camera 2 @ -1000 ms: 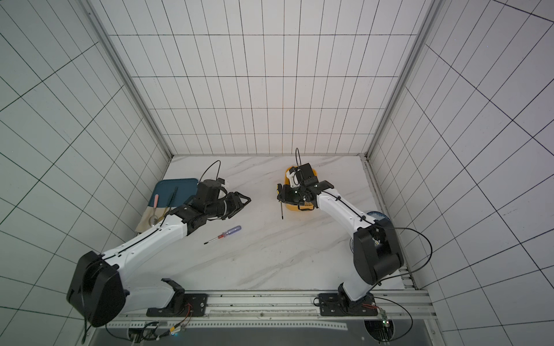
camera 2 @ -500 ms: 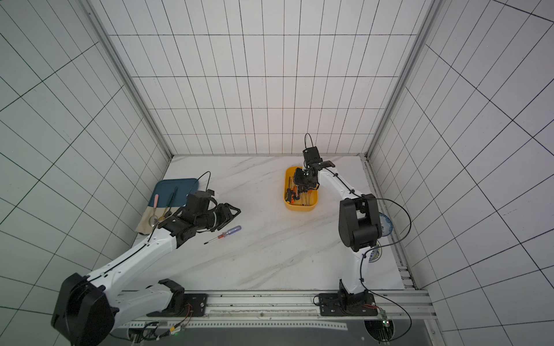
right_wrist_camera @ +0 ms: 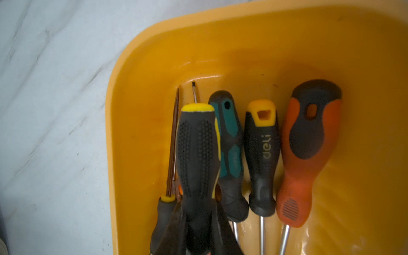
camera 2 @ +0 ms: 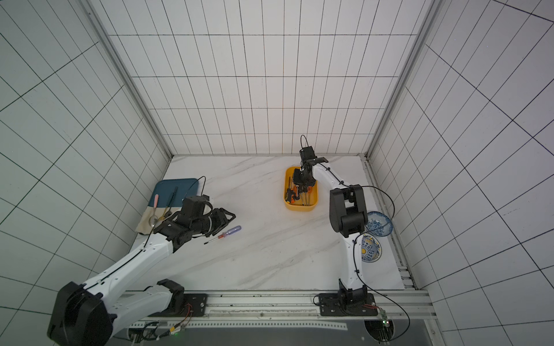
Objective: Put the screwdriver on the desktop into the storage box
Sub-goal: Place the screwdriver in the storage box.
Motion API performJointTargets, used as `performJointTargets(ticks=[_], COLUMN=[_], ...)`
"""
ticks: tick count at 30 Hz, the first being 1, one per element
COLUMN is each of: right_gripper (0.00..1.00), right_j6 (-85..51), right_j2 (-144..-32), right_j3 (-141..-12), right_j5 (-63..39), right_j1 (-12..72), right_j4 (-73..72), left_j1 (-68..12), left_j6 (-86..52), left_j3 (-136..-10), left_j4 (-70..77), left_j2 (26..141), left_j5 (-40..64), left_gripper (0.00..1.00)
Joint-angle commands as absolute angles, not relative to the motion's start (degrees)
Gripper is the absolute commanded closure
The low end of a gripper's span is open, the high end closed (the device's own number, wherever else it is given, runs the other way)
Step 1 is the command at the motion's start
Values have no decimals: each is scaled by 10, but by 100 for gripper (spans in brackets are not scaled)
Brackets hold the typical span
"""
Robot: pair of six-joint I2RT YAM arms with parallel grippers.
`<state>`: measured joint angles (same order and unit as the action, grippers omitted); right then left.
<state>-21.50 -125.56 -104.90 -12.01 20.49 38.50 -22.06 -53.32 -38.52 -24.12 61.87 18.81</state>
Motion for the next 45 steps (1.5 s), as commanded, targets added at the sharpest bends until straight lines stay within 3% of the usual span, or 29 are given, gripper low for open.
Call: performJointTargets(ticks=[1,17,28,38,45], right_gripper=[91,85,69,65,65], right_j6=[-203,-192,-194,-203,-216], right_j2=[-1276,-1324,-1324,-1270,-1189], right_j3=[-1086,-1141,-1139,-1106,-1028], right_j5=[-131,-131,-128,-118,-106], right_j1=[205,215,226,226,225], right_j4=[405,433,434,425,392], left_j1=[-216,-214,-213,-206,-200], left_j6=[-526,-529,-529,-523,-510], left_j3=[-377,-366,-367,-372,-383], left_j4=[-246,-253,-254,-264,-287], left_j2=[607,606,612,612,618], left_j5=[190,189,188,180,167], left_gripper=[44,44,44,43,36])
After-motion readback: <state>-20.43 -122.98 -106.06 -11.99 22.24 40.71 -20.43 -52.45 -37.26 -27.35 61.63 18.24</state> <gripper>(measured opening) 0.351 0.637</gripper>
